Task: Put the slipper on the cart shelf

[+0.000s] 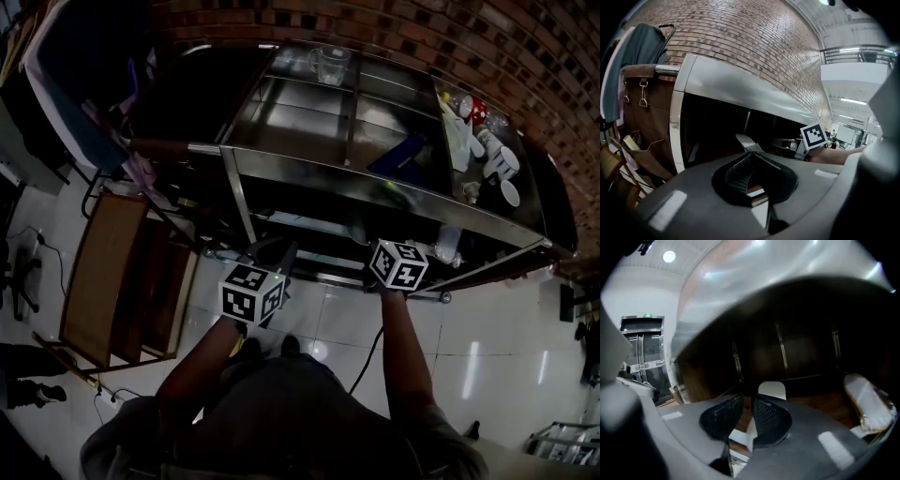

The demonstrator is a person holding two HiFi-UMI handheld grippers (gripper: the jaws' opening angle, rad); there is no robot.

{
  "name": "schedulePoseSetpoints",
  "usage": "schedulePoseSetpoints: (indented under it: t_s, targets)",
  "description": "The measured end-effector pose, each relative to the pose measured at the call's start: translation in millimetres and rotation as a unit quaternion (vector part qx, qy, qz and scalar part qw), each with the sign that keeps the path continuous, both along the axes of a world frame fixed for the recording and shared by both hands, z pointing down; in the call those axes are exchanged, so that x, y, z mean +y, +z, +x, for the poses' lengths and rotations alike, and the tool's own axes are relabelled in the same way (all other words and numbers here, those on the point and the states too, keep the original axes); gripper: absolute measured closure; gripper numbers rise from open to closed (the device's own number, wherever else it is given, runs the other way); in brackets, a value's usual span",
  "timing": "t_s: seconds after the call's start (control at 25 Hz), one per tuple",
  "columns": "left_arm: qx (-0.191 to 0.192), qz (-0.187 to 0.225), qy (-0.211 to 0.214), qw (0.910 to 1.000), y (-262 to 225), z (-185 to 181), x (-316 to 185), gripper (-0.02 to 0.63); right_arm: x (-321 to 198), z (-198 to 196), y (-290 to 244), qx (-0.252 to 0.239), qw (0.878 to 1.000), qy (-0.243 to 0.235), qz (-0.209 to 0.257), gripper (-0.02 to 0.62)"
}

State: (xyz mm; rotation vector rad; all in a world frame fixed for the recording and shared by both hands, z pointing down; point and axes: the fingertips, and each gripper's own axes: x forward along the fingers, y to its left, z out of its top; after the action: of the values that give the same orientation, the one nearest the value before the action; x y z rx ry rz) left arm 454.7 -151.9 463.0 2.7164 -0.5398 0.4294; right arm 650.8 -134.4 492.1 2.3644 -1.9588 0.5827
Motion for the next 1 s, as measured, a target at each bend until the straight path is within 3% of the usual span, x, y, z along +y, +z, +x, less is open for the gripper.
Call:
schedulePoseSetpoints:
  t_s: [0.24,0.64,1.0]
  targets:
    - [0.012,0.008,0.051,0.9986,-14,2,16,0.598,37,-52,-49,0.018,0.999,0.000,0.041,0.594]
    - [0.044,0.014,0.121,0.9915,-44,10,44,0.598,81,-127,-98,0.035,0.996,-0.021,0.077,0.594]
    - [0.057,0.015,0.153,0.9864,-54,11,61,0.598,100,-147,-107,0.034,0.996,-0.009,0.086,0.594]
